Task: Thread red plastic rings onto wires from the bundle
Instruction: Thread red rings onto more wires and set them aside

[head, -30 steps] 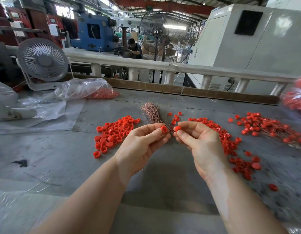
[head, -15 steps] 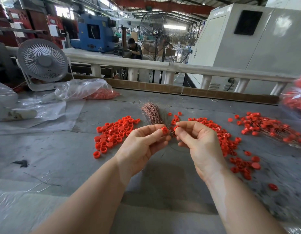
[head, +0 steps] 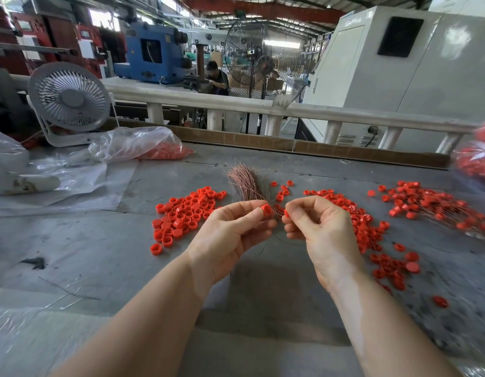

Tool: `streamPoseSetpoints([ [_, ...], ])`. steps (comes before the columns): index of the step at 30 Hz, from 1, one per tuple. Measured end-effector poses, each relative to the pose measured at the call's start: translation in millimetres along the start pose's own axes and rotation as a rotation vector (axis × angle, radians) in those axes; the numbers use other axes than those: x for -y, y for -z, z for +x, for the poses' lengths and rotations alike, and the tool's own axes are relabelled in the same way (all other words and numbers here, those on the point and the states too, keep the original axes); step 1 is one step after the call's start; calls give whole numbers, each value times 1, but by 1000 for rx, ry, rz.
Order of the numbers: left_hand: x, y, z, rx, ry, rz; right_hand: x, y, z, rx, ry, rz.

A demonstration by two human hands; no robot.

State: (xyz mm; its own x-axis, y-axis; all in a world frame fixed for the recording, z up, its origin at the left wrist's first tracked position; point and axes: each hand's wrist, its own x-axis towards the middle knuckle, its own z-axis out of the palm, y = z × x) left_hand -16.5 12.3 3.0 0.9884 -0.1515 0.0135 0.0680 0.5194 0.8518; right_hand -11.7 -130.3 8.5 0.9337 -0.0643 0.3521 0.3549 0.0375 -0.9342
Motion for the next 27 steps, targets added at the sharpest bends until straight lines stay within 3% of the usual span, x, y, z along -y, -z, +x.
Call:
streamPoseSetpoints([
  [27, -1, -1, -2, -19, -5, 125, 0, 2, 0, 3, 13, -60],
])
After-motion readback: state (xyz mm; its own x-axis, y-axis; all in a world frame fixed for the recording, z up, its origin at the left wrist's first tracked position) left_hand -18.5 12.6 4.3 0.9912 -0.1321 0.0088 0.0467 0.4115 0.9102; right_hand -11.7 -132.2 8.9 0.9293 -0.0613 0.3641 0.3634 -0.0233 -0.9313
